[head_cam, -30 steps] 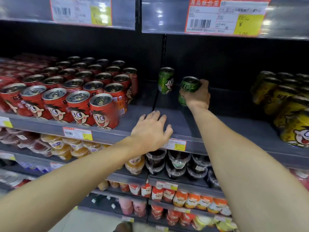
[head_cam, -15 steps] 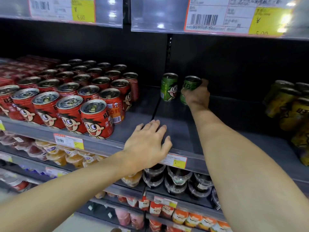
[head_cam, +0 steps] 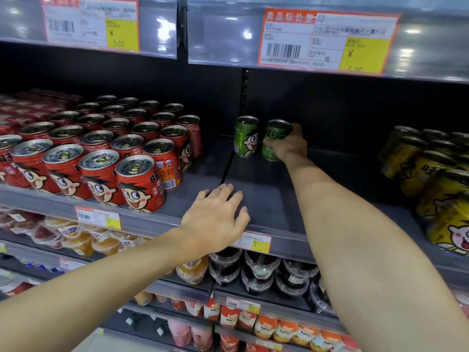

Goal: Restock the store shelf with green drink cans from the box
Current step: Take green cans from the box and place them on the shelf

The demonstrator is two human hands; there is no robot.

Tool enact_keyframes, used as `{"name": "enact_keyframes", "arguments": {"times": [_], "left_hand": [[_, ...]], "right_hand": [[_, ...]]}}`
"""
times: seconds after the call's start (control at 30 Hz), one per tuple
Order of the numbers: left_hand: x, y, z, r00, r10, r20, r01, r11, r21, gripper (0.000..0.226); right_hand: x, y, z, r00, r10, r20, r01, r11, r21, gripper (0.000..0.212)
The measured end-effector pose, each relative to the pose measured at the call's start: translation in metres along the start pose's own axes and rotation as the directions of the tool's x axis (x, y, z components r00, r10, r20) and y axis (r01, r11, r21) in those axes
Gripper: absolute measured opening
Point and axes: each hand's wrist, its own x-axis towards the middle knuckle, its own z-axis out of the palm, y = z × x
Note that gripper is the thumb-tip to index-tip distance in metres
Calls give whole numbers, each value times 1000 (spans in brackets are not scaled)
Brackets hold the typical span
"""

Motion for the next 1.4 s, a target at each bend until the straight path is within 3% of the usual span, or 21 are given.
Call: {"name": "enact_keyframes", "arguments": {"times": [0.07, 0.13, 0.2, 0.3, 0.4, 0.57, 0.8, 0.97, 1.17, 1.3, 1.4], "left_hand": [[0, 1, -1, 1000, -4, 11, 4, 1000, -6, 86], [-1, 1, -1, 1000, -6, 17, 6, 1000, -2, 86], [-1, 1, -3, 1000, -9, 22, 10, 1000, -7, 83], [0, 1, -6, 999, -12, 34, 12, 1000, -4, 74], [0, 2, -8, 999, -5, 44, 6, 1000, -7, 79], [5, -1, -4, 996, -13, 84, 16, 999, -42, 50], [4, -1, -4, 995, -22, 93, 30, 996, -88, 51], [0, 4, -8, 984, -46, 172, 66, 992, -111, 55], [-13, 17, -13, 975, -127, 182, 151, 980, -127, 52], [-46, 24, -4, 997, -16, 75, 17, 1000, -8, 60], [-80, 22, 6, 993, 118, 7, -118, 989, 90, 66]], "right_hand": [[-7, 0, -5, 997, 17, 79, -19, 999, 25, 102], [-20, 4, -8, 991, 33, 130, -41, 997, 59, 107], [-38, 9, -12, 987, 18, 158, -26, 998, 49, 85], [-72, 16, -26, 965, -31, 260, 71, 986, -148, 55], [-113, 21, -36, 938, -36, 344, 172, 911, -374, 64], [-163, 31, -36, 927, -57, 370, 282, 756, -590, 76], [-195, 54, -29, 937, -202, 284, 343, 676, -652, 65], [-203, 62, -19, 935, -312, 166, 332, 617, -713, 53], [-215, 63, -27, 922, -317, 223, 377, 601, -705, 52], [-247, 77, -36, 899, -348, 264, 414, 482, -773, 61], [-279, 86, -41, 913, -293, 283, 392, 443, -806, 67]]}}
